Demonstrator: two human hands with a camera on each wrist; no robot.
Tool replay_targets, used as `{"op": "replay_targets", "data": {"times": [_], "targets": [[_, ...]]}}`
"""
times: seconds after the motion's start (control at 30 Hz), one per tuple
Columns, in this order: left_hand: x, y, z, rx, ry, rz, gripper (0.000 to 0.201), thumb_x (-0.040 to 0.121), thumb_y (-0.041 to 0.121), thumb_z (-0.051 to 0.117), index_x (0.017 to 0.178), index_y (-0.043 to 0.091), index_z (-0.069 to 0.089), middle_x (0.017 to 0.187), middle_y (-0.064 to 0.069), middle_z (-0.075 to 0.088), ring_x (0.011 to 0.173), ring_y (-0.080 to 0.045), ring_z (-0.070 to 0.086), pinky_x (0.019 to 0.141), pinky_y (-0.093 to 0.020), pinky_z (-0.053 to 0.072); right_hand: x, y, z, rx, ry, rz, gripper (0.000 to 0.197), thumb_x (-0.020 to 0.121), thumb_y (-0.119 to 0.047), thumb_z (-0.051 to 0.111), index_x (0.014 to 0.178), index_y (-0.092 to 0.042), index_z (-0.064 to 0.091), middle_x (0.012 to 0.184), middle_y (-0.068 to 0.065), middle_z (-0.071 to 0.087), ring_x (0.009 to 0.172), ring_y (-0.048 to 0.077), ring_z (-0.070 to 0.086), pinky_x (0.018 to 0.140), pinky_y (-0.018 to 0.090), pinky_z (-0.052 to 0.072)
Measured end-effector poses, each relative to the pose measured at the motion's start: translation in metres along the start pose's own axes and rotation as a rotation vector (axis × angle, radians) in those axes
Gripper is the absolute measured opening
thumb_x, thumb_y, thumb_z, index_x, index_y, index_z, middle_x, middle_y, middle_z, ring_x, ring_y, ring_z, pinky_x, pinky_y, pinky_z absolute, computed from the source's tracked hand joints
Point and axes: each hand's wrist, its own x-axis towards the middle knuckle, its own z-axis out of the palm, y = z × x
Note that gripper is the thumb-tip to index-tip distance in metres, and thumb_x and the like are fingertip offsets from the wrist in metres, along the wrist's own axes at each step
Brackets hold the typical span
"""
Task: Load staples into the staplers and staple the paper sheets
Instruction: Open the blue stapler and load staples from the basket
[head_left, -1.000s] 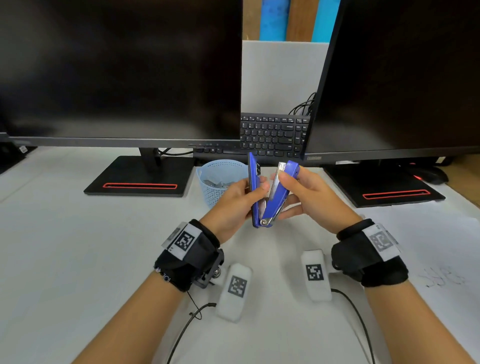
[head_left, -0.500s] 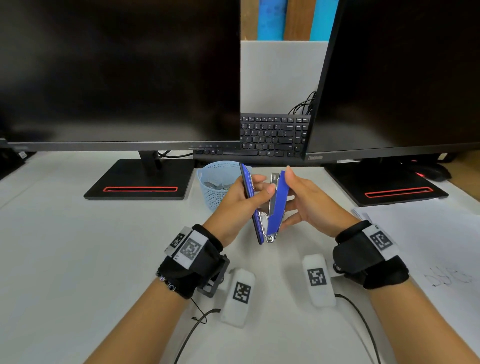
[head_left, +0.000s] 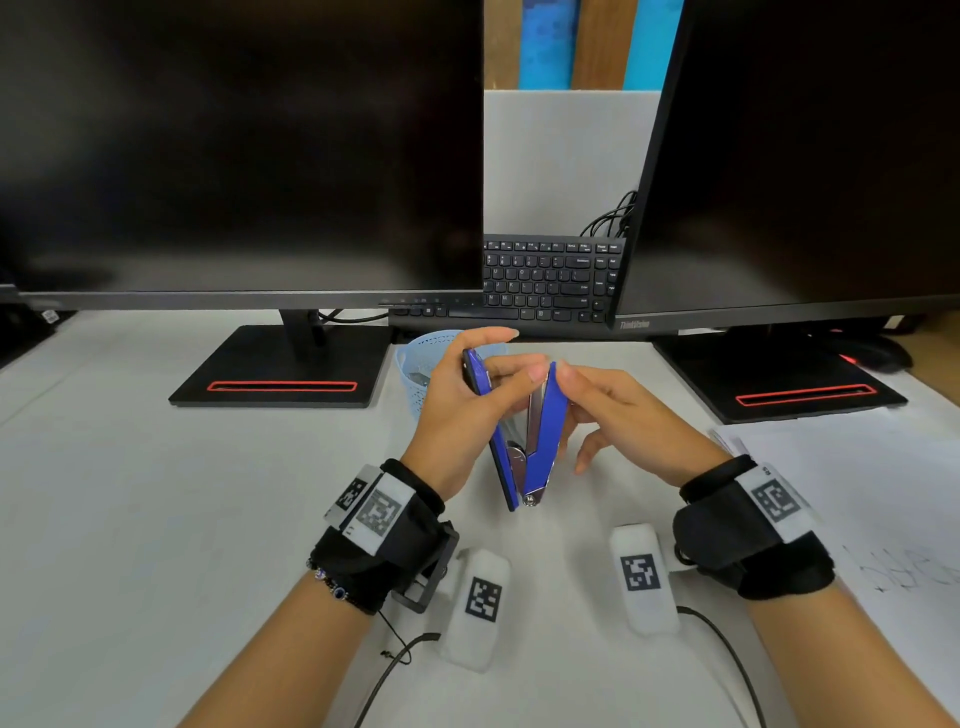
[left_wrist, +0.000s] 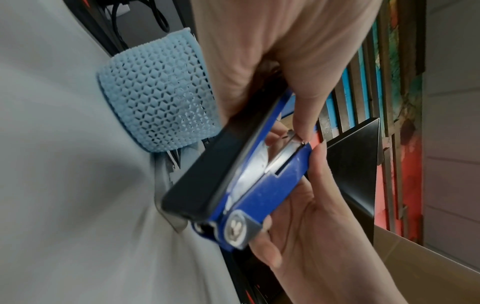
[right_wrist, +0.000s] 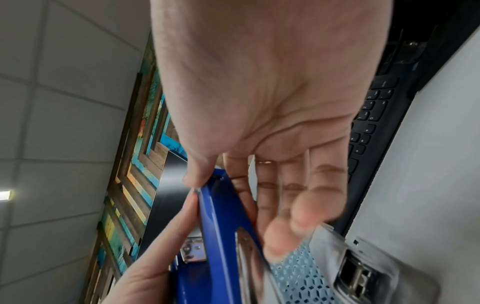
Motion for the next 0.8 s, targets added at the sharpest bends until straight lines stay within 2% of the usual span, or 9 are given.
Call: {"op": "replay_targets", "data": {"times": [0.1,0.17,0.3,0.4,0.53,0.67,0.73,0.8], "targets": [[-0.0002,0.0015,-0.0003,0.036,-0.027,0.018,0.038,0.087,0.011,0.066,0.121,0.012,0.051,0.097,-0.008,0.073,0.087,-0.022,0.073,0.083,-0.034,0.058,0.0001,0.0006,-0.0019,-0.02,0.015,-0.023,0.05,0.097,-0.046,0.033,0.117,-0.013,0.065,0.096,0.017,0.071,0.061,0.023,0.059,0.045,0.027,0.049],[-0.0008,0.0029,-0.0013,0.058,-0.042,0.026,0.038,0.087,0.012,0.066,0.121,0.014,0.05,0.093,-0.007,0.073,0.087,-0.021,0.073,0.083,-0.034,0.058,0.0001,0.0012,-0.0011,-0.015,0.024,-0.032,0.048,0.098,-0.044,0.033,0.115,-0.012,0.065,0.096,0.019,0.071,0.058,0.021,0.055,0.042,0.025,0.046],[-0.0004,0.0051,-0.0031,0.073,-0.045,0.032,0.043,0.083,0.013,0.071,0.12,0.014,0.051,0.095,-0.012,0.073,0.087,-0.025,0.073,0.086,-0.04,0.057,-0.0003,-0.0006,0.0008,0.012,0.007,-0.022,0.047,0.096,-0.045,0.034,0.119,-0.016,0.064,0.08,0.002,0.071,0.055,0.02,0.055,0.042,0.024,0.046],[-0.0005,0.0052,-0.004,0.066,-0.046,0.038,0.039,0.083,0.01,0.07,0.116,0.013,0.05,0.093,-0.013,0.073,0.086,-0.028,0.073,0.089,-0.044,0.056,-0.0003,-0.002,0.002,0.051,-0.017,-0.021,0.048,0.096,-0.043,0.036,0.12,-0.011,0.062,0.074,-0.002,0.07,0.052,0.019,0.057,0.042,0.026,0.049],[0.0,0.003,-0.0046,0.076,-0.046,0.056,0.032,0.084,0.008,0.068,0.108,0.017,0.049,0.083,-0.002,0.072,0.084,-0.027,0.072,0.088,-0.042,0.055,0.0015,-0.0016,0.0043,0.082,0.005,-0.052,0.041,0.098,-0.037,0.039,0.116,-0.008,0.063,0.073,0.004,0.069,0.051,0.022,0.06,0.044,0.029,0.053],[-0.0011,0.0023,-0.0033,0.087,-0.052,0.089,0.028,0.086,0.008,0.065,0.104,0.02,0.047,0.082,-0.001,0.069,0.081,-0.022,0.07,0.086,-0.038,0.055,0.003,-0.0007,0.0066,0.078,0.048,-0.112,0.031,0.098,-0.033,0.042,0.105,-0.011,0.062,0.074,0.002,0.067,0.05,0.024,0.062,0.044,0.03,0.053],[-0.0001,0.0029,-0.0049,0.064,-0.036,0.1,0.025,0.088,0.005,0.063,0.101,0.02,0.047,0.077,0.006,0.068,0.076,-0.013,0.068,0.084,-0.033,0.055,0.0029,-0.0009,0.0046,0.106,0.077,-0.129,0.034,0.098,-0.031,0.043,0.099,-0.001,0.058,0.073,0.012,0.065,0.048,0.024,0.061,0.043,0.031,0.052],[0.0037,0.0058,-0.0095,-0.031,0.009,0.092,0.025,0.09,0.001,0.06,0.1,0.019,0.048,0.075,0.005,0.064,0.071,-0.009,0.065,0.078,-0.029,0.053,0.002,-0.0017,-0.001,0.163,0.136,-0.157,0.04,0.098,-0.03,0.042,0.095,0.009,0.051,0.076,0.025,0.064,0.046,0.023,0.059,0.042,0.031,0.051]]}}
